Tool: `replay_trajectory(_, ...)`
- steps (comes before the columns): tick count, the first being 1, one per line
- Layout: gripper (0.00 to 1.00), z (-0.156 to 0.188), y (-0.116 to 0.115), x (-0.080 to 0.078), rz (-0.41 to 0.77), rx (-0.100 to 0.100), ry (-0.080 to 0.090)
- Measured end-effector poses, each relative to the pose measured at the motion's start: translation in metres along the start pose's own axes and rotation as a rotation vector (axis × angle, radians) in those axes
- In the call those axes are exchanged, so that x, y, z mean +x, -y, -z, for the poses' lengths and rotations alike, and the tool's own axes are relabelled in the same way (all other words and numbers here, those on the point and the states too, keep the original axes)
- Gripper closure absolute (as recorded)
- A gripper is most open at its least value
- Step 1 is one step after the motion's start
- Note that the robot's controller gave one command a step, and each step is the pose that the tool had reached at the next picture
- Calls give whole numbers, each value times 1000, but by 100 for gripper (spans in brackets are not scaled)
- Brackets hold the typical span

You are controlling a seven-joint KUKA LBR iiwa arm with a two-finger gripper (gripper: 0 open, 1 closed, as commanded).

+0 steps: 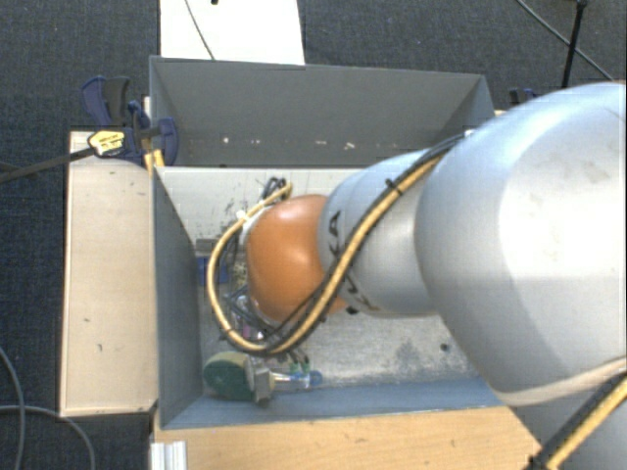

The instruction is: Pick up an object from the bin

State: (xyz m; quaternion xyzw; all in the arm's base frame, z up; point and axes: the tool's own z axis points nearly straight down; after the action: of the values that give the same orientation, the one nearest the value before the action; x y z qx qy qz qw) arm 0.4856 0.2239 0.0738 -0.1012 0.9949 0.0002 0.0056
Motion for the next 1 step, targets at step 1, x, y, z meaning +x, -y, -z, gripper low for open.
replay_trajectory(1, 0, 1, -2, 3, 185, -5, 9)
